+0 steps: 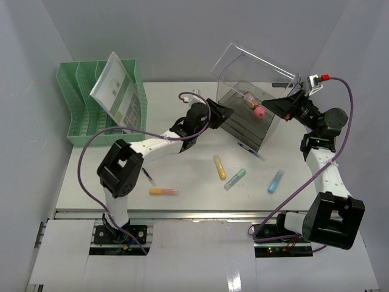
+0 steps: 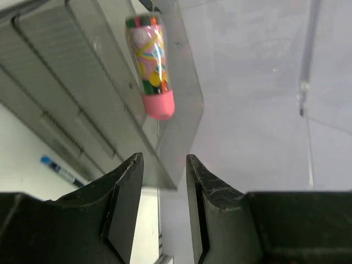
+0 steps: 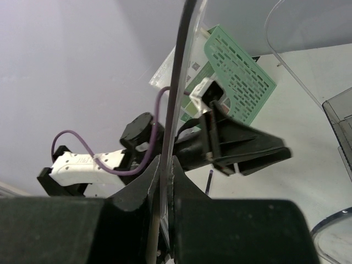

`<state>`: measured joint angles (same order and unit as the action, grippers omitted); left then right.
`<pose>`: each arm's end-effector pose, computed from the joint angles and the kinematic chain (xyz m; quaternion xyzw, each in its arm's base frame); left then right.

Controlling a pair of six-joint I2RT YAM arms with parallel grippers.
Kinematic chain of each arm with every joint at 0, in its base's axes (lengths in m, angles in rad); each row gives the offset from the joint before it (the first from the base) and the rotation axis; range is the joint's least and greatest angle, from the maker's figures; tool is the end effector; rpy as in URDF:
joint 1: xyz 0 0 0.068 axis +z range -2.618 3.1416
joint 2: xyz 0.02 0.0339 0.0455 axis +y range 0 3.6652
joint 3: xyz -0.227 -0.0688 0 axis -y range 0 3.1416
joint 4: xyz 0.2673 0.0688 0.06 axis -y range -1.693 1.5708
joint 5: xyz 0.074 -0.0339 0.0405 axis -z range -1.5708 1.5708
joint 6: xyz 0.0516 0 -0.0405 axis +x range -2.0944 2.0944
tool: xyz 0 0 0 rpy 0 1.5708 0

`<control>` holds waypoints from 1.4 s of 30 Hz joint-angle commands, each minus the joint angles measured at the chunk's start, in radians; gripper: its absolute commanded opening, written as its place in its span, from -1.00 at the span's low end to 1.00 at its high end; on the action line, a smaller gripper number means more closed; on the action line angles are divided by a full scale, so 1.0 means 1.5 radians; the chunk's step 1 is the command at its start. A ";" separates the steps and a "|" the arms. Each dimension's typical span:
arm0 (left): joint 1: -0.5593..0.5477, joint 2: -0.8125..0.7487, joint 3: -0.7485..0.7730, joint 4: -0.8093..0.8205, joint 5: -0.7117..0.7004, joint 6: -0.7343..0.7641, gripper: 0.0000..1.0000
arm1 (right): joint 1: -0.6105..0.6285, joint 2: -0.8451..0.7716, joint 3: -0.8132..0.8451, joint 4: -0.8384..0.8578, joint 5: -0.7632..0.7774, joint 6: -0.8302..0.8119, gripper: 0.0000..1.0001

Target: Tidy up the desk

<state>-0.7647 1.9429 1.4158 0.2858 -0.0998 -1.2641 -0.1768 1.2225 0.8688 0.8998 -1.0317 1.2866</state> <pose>0.3539 -0.3324 0.2124 -0.2241 0.7541 -0.5024 0.3587 0.3030 -0.0092 0.3428 -0.0350 0.6045 0.6050 0.5170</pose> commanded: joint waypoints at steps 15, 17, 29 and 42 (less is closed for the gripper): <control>0.005 -0.098 -0.101 0.289 0.032 0.039 0.47 | 0.001 -0.075 0.009 -0.053 0.006 -0.162 -0.82; 0.005 -0.092 -0.095 0.311 0.036 0.032 0.49 | 0.001 -0.079 0.007 -0.066 0.008 -0.171 -0.81; 0.005 -0.080 -0.073 0.355 0.058 0.035 0.55 | -0.003 -0.113 -0.018 -0.162 0.010 -0.271 0.08; 0.023 -0.137 -0.169 0.170 0.003 0.013 0.45 | -0.121 -0.254 -0.038 -0.564 -0.030 -0.610 0.92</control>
<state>-0.7485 1.8108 1.1797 0.6752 -0.0561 -1.2193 -0.3037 0.8994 0.8339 0.2544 -1.0092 0.5731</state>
